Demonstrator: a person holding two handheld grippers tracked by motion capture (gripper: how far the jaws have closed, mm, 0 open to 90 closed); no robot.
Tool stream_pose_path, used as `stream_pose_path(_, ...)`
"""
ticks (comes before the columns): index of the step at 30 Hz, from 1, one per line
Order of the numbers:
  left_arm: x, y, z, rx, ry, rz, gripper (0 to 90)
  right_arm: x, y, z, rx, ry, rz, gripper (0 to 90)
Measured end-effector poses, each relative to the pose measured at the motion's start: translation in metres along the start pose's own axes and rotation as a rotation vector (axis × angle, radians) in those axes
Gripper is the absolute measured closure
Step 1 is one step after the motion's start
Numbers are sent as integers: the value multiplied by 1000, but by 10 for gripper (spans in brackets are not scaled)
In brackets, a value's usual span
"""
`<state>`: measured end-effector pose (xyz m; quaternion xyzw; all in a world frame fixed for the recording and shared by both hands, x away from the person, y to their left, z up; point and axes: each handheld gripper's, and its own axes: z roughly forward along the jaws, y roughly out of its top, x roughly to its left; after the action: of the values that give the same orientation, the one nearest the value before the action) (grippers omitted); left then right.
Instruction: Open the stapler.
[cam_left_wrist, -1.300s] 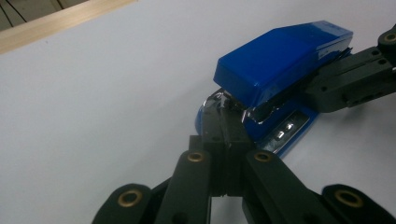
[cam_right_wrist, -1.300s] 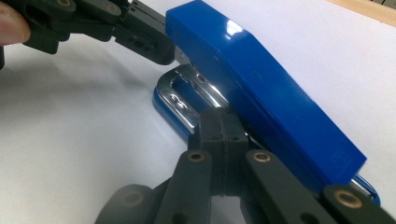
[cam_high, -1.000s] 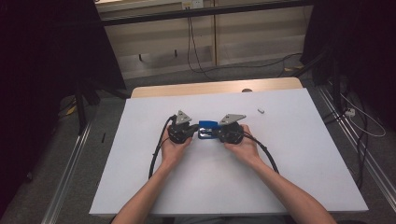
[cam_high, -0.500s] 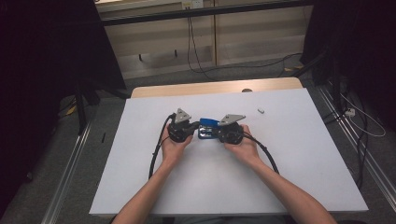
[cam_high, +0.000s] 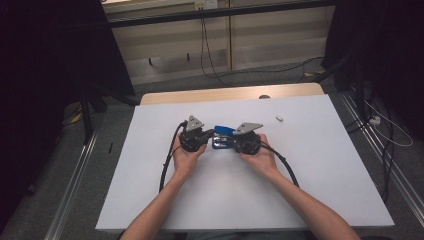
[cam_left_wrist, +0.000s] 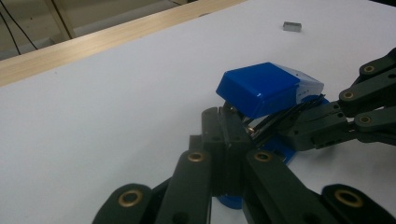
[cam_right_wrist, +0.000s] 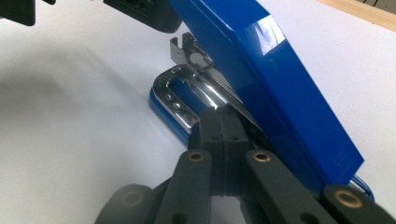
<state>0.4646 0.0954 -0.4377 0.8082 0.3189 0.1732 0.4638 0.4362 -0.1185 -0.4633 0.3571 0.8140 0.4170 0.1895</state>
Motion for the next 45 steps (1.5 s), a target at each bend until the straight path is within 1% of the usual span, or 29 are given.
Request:
stream_pose_path(4,0,0,0,-3,-2,-4,900,0,0,0,-1,6,-11,900)
stream_pose_path(6,0,0,0,-4,-2,-5,900,2,0,0,1,3,-24,900)
stream_pose_path(9,-1,0,0,-8,1,-6,900,2,1,0,-1,3,-22,900)
stream_pose_path(11,-1,0,0,-8,6,-5,900,3,2,-1,-24,1,-14,900)
stream_pose_path(12,-1,1,1,-9,9,-3,900,3,2,-1,-24,1,-14,900)
stream_pose_path(13,-1,1,1,-11,5,-2,900,5,5,-2,-59,-8,-11,900)
stream_pose_path(14,-1,1,1,-11,5,-2,900,5,5,-2,-59,-8,-11,900)
stream_pose_path(16,-1,1,0,-11,6,0,900,9,8,-2,-80,-5,-11,900)
stream_pose_path(17,-1,1,0,-11,6,1,900,13,10,0,-80,1,-22,900)
stream_pose_path(25,0,1,1,-11,1,-2,900,20,19,5,-102,1,-15,900)
stream_pose_path(28,0,1,0,-13,2,-1,900,22,21,8,-99,-7,-17,900)
stream_pose_path(29,0,1,0,-11,2,-1,900,24,22,10,-94,-15,-22,900)
stream_pose_path(30,0,1,0,-13,-4,-10,900,24,22,11,-93,-22,-24,900)
stream_pose_path(33,0,2,0,-10,-7,-13,900,24,23,12,-98,-49,-16,900)
stream_pose_path(34,0,2,0,-10,-7,-13,900,24,23,12,-98,-49,-16,900)
stream_pose_path(35,1,2,0,-14,-11,-17,900,25,23,13,-95,-59,-19,900)
stream_pose_path(38,1,2,0,-13,-11,-16,900,24,22,14,-91,-69,-25,900)
stream_pose_path(41,2,2,0,-12,-20,-25,900,24,22,14,-94,-72,-18,900)
stream_pose_path(42,2,2,0,-13,-21,-22,900,24,22,14,-96,-77,-26,900)
stream_pose_path(45,2,2,0,-11,-21,-19,900,25,22,14,-99,-80,-25,900)
